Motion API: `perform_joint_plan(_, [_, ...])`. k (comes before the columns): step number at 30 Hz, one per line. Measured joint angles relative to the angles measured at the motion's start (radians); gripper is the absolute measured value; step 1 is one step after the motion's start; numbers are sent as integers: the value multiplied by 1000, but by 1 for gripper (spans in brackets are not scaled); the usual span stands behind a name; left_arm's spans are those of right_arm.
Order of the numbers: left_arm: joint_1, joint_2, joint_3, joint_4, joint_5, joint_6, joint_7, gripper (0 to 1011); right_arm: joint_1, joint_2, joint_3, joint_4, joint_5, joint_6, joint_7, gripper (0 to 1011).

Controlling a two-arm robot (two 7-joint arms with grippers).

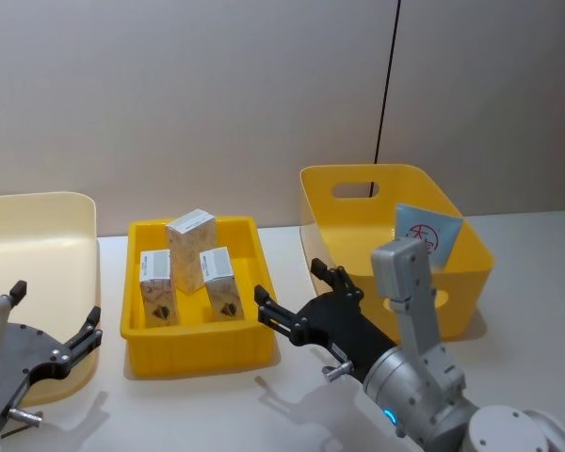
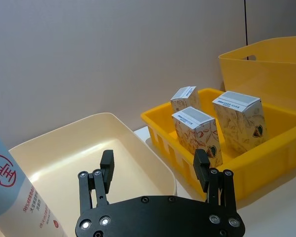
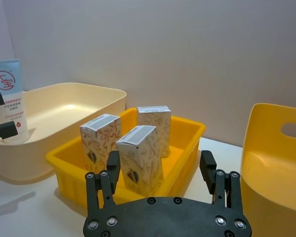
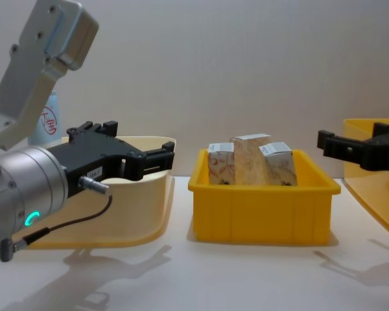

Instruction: Bimanual collaborative sorting of washing and personal care products

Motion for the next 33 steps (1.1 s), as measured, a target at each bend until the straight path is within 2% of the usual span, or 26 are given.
perform_joint_plan(9, [0,0,0,0,0,0,0,1003,59,-11,-31,42,-33,35,19,1001])
perform_joint_plan(19, [0,0,0,0,0,0,0,1003,100,-31,-60,69,-71,76,16,1001])
perform_joint_plan(33, [0,0,0,0,0,0,0,1003,133,-88,-91,98,-138,132,-60,1001])
